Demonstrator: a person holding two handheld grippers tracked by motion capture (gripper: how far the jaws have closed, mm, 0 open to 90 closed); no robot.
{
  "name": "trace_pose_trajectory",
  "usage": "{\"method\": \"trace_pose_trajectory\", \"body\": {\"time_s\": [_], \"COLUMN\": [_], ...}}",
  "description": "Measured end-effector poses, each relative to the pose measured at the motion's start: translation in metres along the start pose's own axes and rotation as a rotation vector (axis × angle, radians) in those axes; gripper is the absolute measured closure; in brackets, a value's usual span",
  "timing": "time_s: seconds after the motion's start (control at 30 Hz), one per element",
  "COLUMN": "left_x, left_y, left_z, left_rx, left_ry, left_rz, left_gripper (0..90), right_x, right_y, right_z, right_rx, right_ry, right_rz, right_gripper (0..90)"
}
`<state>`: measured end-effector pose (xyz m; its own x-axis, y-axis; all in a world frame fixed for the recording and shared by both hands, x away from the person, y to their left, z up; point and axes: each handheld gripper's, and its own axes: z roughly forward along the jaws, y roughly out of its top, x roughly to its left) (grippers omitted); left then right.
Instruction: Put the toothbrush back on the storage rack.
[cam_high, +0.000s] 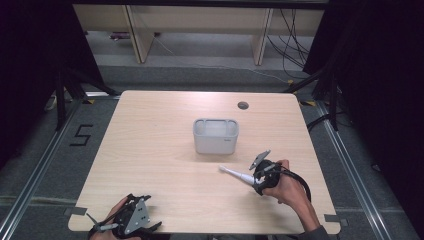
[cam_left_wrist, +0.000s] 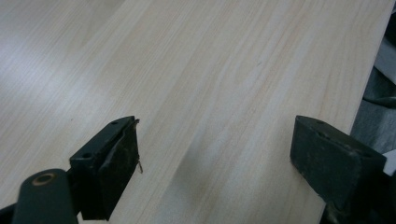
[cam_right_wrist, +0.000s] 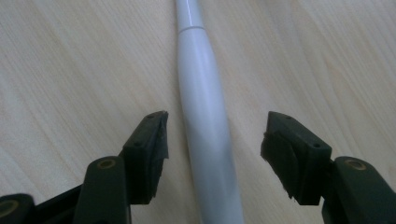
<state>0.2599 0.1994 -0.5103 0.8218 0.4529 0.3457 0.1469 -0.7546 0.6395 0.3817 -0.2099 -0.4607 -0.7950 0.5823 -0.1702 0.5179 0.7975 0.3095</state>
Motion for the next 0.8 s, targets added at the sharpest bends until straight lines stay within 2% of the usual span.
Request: {"method": "trace_pose_trajectory", "body": {"time_s": [0.07,0.13,0.17,0.27,0.4,0.47,0.5,0.53,0.6,0.63,0.67,0.7,0.73,0.8], "left_x": [0.000,0.000,0.000,0.000,0.000,0.000,0.000,0.000,0.000,0.000,0.000,0.000,0.000,0.000], "left_y": [0.000,0.000,0.000,0.000,0.000,0.000,0.000,0.000,0.000,0.000,0.000,0.000,0.000,0.000], "left_z": [-0.001,-0.001,-0.001,-0.001,-0.001,0.000,0.000,0.000,-0.001,-0.001,-0.001,-0.001,-0.001,-0.001], "left_rx": [-0.004,-0.006,-0.006,-0.008,-0.006,-0.006,-0.005,-0.005,-0.007,-0.007,-0.005,-0.005,-0.005,-0.004], "left_ry": [-0.016,-0.003,-0.002,-0.015,-0.004,-0.004,-0.006,-0.006,-0.018,-0.018,-0.016,-0.004,-0.005,-0.006], "left_rz": [-0.004,-0.005,-0.004,-0.007,-0.008,-0.009,-0.005,-0.005,-0.005,-0.005,-0.005,-0.005,-0.004,-0.002], "left_gripper": [15.0,15.0,15.0,15.0,15.0,15.0,15.0,15.0,15.0,15.0,15.0,15.0,15.0,15.0], "right_x": [-0.001,-0.001,-0.002,0.000,-0.004,-0.005,-0.007,-0.007,-0.010,-0.010,-0.011,-0.010,-0.009,-0.008], "right_y": [0.003,0.006,0.008,0.012,0.019,0.019,0.021,0.021,0.024,0.024,0.025,0.026,0.029,0.030], "right_z": [0.003,0.006,0.008,0.011,0.015,0.015,0.016,0.016,0.017,0.017,0.019,0.019,0.020,0.021], "right_rx": [0.011,0.025,0.032,0.072,0.102,0.114,0.123,0.123,0.153,0.153,0.146,0.145,0.167,0.164], "right_ry": [0.019,0.017,0.024,0.031,0.058,0.059,0.082,0.082,0.095,0.095,0.103,0.101,0.113,0.110], "right_rz": [-0.021,-0.020,-0.043,-0.033,-0.056,-0.056,-0.060,-0.060,-0.071,-0.071,-0.091,-0.083,-0.077,-0.085], "right_gripper": [41.8,42.6,43.2,46.7,51.3,52.1,53.2,53.2,55.5,55.5,56.1,56.8,58.3,59.1]}}
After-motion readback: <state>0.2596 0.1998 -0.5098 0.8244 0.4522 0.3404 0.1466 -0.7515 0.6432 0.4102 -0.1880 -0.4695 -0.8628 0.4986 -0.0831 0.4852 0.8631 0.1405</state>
